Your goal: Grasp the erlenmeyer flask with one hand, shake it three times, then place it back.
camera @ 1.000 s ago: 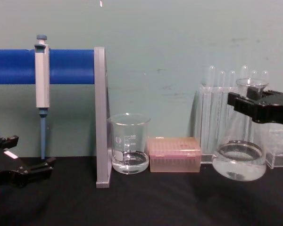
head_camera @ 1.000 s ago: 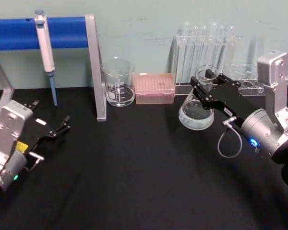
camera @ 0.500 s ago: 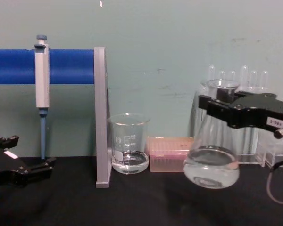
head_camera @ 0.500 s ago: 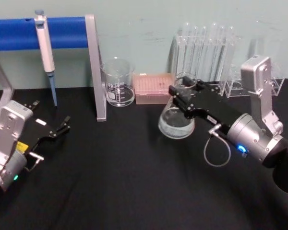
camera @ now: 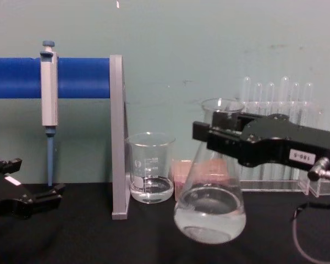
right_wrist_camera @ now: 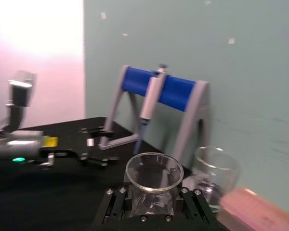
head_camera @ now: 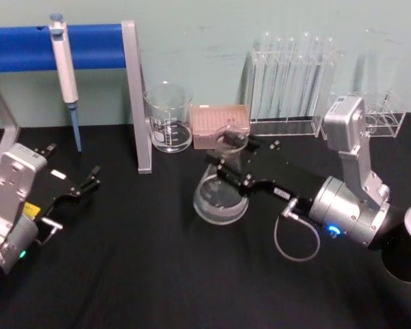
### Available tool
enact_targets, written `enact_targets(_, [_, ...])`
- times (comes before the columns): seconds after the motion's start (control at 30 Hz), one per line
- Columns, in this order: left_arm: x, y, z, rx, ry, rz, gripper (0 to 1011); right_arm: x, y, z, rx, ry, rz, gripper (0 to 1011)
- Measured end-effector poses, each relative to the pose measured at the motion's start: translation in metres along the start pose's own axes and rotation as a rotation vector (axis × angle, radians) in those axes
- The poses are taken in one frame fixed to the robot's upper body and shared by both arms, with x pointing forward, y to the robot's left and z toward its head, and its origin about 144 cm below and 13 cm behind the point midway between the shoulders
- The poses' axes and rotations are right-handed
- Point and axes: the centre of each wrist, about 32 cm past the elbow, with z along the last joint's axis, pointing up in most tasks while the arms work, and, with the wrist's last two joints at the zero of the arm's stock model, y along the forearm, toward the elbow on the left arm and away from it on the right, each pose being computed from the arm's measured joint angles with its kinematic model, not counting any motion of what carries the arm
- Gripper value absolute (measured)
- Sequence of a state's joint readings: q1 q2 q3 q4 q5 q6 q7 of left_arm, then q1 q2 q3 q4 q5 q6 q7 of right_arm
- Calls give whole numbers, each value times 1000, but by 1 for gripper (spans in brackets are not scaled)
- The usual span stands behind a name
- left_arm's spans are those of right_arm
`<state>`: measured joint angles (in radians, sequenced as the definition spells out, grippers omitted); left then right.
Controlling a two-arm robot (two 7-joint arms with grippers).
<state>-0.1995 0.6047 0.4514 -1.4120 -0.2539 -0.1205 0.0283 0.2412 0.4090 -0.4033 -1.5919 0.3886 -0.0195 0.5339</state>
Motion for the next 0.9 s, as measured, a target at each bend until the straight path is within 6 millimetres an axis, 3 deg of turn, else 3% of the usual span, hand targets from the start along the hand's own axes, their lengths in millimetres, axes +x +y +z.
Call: enact_targets(0.9, [0,0,0,0,0,0,1001,-11,2,0,8,-33,279,450])
